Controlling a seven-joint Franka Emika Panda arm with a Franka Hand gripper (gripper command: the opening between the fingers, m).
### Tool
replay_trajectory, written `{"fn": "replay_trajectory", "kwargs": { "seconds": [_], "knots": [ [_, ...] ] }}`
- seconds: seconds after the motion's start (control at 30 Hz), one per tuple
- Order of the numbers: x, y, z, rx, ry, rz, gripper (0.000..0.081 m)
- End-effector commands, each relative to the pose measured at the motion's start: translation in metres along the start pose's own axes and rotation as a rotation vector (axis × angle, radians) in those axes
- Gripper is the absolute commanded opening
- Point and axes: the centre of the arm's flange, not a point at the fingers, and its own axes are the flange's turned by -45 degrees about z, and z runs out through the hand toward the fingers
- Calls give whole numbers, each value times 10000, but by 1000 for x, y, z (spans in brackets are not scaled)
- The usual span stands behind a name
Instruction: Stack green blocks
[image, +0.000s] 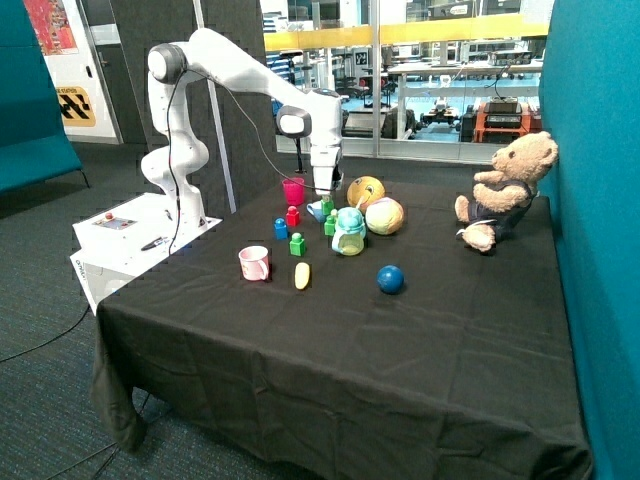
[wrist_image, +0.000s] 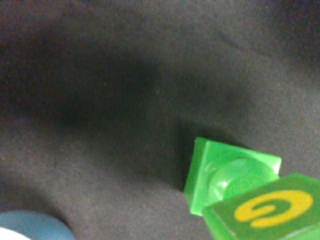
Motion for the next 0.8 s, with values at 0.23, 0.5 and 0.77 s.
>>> {"fn": "replay_trajectory", "kwargs": {
  "seconds": [0.23, 0.5, 0.77],
  "knots": [
    [3, 3, 9, 15, 48, -80, 0],
    [7, -1, 10, 15, 48, -155, 0],
    [8, -5, 9, 14, 48, -182, 0]
  ]
}}
